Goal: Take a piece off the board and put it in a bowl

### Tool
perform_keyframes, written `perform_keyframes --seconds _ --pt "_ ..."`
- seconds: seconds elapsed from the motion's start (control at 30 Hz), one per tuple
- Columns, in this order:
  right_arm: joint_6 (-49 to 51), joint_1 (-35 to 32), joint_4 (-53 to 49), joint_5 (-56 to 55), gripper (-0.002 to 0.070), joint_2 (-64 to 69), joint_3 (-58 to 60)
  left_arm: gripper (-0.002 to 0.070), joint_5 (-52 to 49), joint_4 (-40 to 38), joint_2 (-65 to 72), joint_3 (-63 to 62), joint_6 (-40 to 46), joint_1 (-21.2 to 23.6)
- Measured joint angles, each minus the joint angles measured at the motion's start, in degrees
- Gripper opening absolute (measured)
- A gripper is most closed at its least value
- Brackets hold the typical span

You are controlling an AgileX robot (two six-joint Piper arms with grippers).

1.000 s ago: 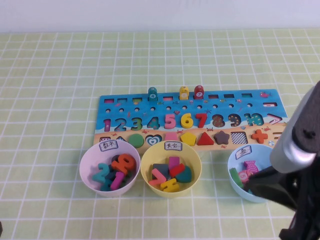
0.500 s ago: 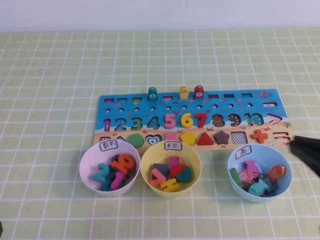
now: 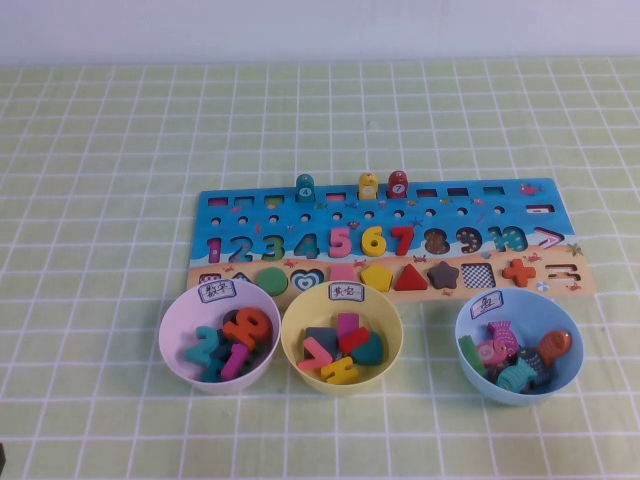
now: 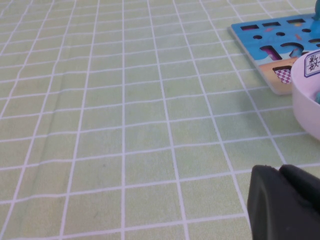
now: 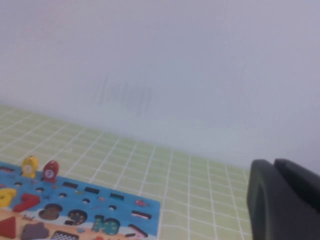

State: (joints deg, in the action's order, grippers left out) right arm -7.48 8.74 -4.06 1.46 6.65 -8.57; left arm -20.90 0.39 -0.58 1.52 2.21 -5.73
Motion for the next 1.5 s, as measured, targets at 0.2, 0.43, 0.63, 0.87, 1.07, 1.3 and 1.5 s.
perform_keyframes --seconds 0.2,0.43,0.63,0.87,1.07,1.3,1.5 --pt "0.04 -4.36 5.24 0.92 -0.0017 -5.88 4.3 -0.0004 0.0 0.0 0.0 0.0 0.0 0.0" --pt "0.04 -4.64 7.77 2.75 -0.0017 -6.33 7.53 -0.0004 0.0 0.0 0.0 0.0 0.0 0.0" --pt "0.04 -4.78 8.21 6.58 -0.0017 -7.06 10.0 -0.0004 0.0 0.0 0.0 0.0 0.0 0.0" --pt "4.2 -6.19 8.7 14.1 -0.0017 -7.06 10.01 -0.0004 0.0 0.0 0.0 0.0 0.0 0.0" --pt "5.71 -9.2 8.7 17.11 -0.0017 -7.06 10.01 -0.0004 0.0 0.0 0.0 0.0 0.0 0.0" --pt "5.4 -9.28 9.59 19.23 -0.0017 -7.06 10.01 -0.0004 0.0 0.0 0.0 0.0 0.0 0.0" --pt "4.93 -9.28 9.7 19.32 -0.0017 -7.06 10.01 -0.0004 0.0 0.0 0.0 0.0 0.0 0.0"
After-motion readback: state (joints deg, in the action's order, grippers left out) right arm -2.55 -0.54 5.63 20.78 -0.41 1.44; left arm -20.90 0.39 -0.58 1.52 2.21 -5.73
